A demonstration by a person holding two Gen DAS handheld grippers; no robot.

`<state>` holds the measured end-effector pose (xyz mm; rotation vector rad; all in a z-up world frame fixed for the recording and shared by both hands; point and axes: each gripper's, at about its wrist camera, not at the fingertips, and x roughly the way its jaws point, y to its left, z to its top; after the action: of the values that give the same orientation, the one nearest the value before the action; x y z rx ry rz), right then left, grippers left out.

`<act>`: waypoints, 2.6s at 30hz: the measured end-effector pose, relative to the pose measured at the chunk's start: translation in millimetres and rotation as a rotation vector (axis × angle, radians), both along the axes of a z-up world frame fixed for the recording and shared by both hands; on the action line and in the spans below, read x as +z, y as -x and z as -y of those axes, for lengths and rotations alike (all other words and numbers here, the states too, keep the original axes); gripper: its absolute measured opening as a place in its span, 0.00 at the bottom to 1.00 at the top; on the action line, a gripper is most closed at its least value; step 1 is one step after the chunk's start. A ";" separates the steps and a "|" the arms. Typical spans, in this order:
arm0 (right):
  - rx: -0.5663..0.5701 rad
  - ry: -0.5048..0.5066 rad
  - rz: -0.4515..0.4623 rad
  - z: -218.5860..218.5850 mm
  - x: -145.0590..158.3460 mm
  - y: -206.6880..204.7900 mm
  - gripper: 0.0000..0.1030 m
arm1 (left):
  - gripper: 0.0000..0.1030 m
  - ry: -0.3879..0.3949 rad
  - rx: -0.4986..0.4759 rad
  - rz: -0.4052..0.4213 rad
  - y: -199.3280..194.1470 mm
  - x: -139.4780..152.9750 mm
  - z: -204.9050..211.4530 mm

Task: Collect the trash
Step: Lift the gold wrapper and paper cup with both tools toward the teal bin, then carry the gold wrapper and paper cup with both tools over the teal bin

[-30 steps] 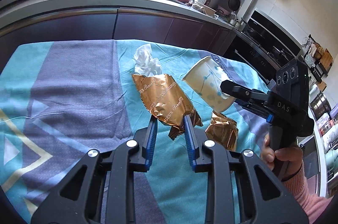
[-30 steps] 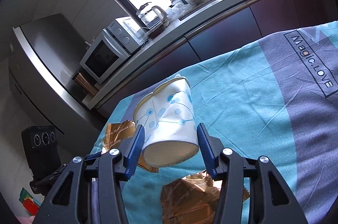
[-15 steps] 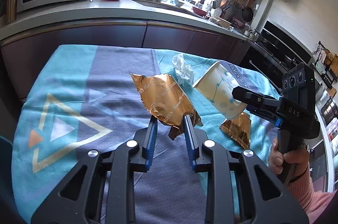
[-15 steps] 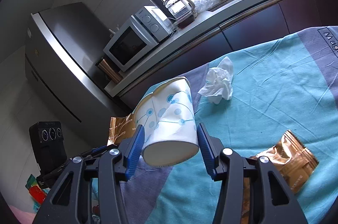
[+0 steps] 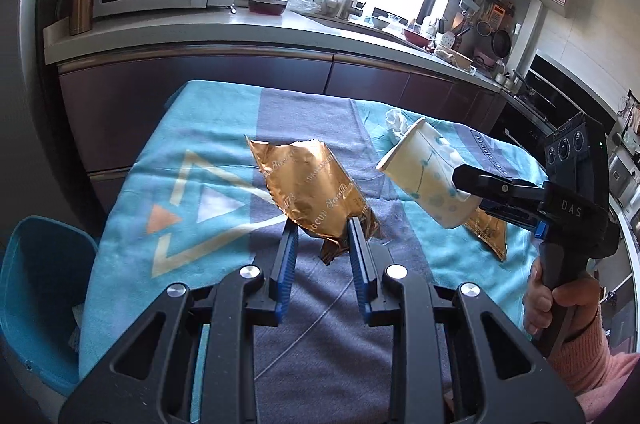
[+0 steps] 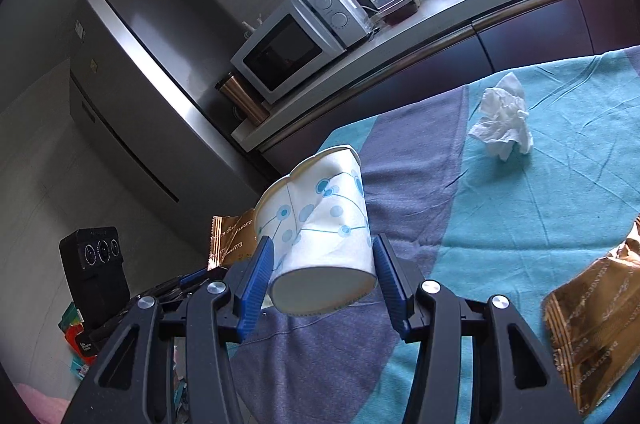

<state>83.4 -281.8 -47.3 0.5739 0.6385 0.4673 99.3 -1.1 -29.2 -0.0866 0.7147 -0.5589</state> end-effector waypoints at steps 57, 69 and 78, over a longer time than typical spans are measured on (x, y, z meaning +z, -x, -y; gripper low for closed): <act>0.313 0.032 -0.001 -151.3 2.4 -44.1 0.48 | 0.25 -0.049 0.297 0.061 54.3 5.6 -144.5; 0.359 0.049 0.000 -176.4 2.5 -54.4 0.48 | 0.25 -0.051 0.355 0.063 55.6 4.4 -168.9; 0.393 0.065 0.002 -193.3 2.5 -58.4 0.48 | 0.25 -0.060 0.393 0.065 55.8 3.9 -184.0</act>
<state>141.9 -88.5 -44.7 0.3853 0.7651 0.8116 43.5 182.8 -25.3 -0.1480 0.6294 -0.1630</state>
